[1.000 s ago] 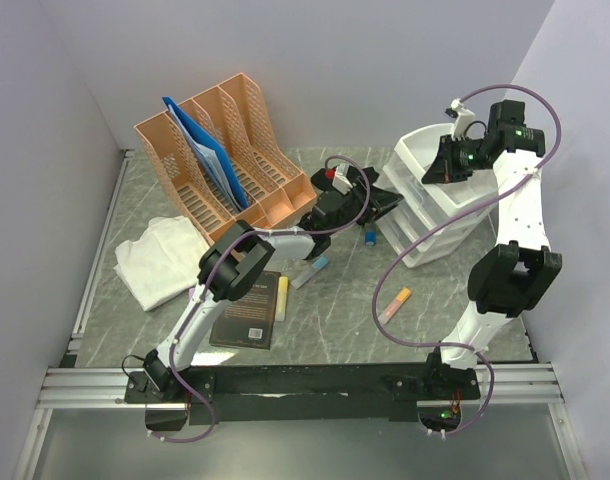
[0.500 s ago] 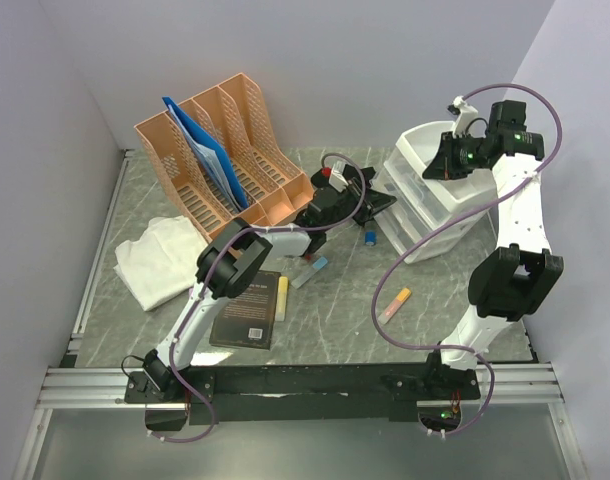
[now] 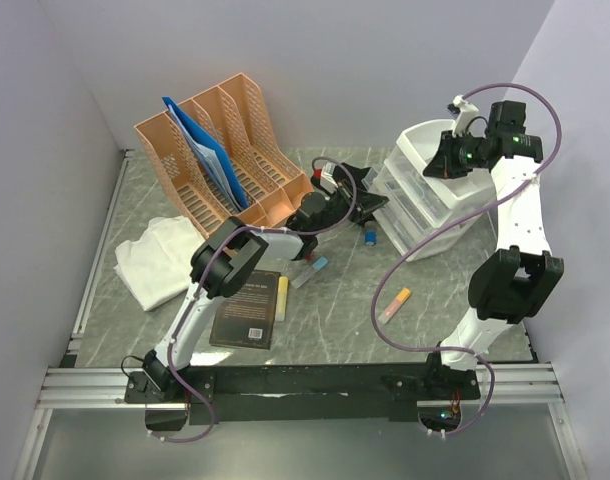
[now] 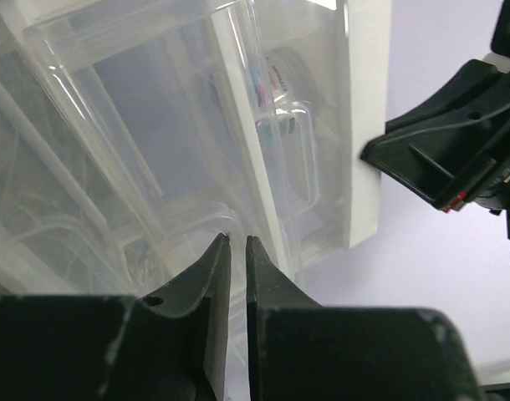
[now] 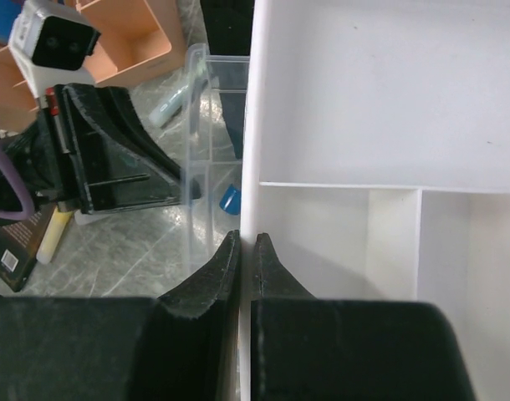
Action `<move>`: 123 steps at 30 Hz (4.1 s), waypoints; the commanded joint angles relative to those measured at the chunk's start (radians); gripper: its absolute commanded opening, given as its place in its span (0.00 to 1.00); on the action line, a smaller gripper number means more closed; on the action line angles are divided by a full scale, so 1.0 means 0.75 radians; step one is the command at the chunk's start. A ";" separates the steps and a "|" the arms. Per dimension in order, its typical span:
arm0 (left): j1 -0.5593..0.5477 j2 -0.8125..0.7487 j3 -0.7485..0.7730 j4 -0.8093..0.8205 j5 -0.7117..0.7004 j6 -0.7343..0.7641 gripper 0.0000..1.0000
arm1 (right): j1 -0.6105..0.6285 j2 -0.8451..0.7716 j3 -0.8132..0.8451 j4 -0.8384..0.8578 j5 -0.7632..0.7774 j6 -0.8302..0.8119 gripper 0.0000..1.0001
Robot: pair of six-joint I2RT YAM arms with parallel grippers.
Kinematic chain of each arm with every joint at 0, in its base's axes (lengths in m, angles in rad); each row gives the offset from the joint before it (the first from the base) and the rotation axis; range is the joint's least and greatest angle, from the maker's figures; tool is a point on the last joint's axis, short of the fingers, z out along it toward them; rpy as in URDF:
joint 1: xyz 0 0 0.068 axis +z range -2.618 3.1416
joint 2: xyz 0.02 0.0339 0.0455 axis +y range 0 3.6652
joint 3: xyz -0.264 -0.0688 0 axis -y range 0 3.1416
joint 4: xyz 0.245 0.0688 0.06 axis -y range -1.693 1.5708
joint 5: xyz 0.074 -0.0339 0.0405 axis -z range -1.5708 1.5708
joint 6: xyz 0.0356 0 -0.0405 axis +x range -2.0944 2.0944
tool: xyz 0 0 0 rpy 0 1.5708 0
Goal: Organize the desk
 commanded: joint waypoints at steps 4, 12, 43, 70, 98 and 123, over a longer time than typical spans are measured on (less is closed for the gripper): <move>0.010 -0.260 -0.084 0.370 0.047 -0.037 0.13 | -0.056 0.103 -0.039 0.069 0.333 -0.152 0.00; 0.008 -0.317 -0.202 0.357 0.096 -0.039 0.14 | -0.085 0.109 -0.031 0.034 0.336 -0.311 0.00; -0.001 -0.955 -0.303 -1.150 -0.074 0.928 0.83 | -0.101 0.005 -0.059 -0.080 0.299 -0.571 0.38; 0.161 -1.769 -0.834 -1.336 -0.479 0.943 0.99 | 0.132 -0.261 0.078 -0.487 -0.061 -0.879 0.68; 0.198 -1.970 -1.213 -1.351 -0.504 0.736 0.99 | 0.684 -0.237 -0.812 0.375 0.088 -0.325 0.82; 0.210 -1.882 -1.223 -1.287 -0.491 0.730 1.00 | 0.854 0.354 -0.468 0.660 0.779 0.574 0.55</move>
